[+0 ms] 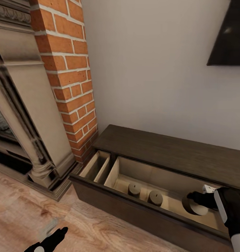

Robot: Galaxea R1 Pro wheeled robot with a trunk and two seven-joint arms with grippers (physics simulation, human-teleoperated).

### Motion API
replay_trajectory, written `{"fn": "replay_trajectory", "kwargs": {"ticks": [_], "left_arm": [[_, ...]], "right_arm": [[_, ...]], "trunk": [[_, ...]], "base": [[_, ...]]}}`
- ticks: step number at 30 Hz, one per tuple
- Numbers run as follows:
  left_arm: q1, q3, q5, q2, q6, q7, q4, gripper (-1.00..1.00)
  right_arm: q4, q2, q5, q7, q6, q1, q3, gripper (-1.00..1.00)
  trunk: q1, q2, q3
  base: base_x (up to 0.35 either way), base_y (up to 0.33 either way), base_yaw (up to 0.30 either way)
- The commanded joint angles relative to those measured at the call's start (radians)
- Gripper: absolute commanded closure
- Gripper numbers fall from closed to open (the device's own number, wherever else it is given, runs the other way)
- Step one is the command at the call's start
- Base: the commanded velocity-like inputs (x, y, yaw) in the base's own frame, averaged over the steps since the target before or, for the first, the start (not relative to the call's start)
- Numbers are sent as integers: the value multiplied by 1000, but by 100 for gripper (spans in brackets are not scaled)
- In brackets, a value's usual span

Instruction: Place each of the two pumpkins and all three candles from the living room inside a cabinet in the living room (use any cabinet), then make sure every cabinet is closed, and position the cauldron so it is next to a table in the living room.

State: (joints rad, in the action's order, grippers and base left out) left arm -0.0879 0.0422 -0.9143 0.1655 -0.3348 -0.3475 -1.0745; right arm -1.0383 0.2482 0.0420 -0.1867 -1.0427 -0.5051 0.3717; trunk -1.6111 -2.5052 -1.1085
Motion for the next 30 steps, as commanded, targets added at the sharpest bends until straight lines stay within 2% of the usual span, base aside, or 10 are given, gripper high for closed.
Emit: {"fn": "replay_trajectory", "kwargs": {"ticks": [1, 3, 6, 10, 25, 30], "left_arm": [[7, -16, -11, 9, 1, -8, -1, -100], [13, -43, -12, 14, 1, -6, -1, -100], [18, -61, -12, 17, 0, -6, 0, -100], [20, -71, -12, 18, -1, -5, -1, -100], [20, -74, -8, 13, -3, -8, 0, -100], [20, -75, -17, 7, -4, -12, -12, -100]], "right_arm": [[24, -1, 6, 8, -4, -19, 1, 100], [70, -2, 8, 29, -4, -60, 1, 100], [125, -2, 11, 57, -4, -97, 1, 100], [160, -2, 14, 75, -4, -117, 1, 100], [177, -4, 14, 81, -4, -124, 4, 100], [241, -4, 15, 82, -4, -124, 2, 100]], "trunk": [[0, 0, -1], [0, 0, -1], [0, 0, -1], [0, 0, -1], [0, 0, -1], [0, 0, -1]], "base": [[0, 0, -35], [0, 0, -23], [0, 0, -11], [0, 0, -4], [130, 65, 0], [16, 8, 0]]}}
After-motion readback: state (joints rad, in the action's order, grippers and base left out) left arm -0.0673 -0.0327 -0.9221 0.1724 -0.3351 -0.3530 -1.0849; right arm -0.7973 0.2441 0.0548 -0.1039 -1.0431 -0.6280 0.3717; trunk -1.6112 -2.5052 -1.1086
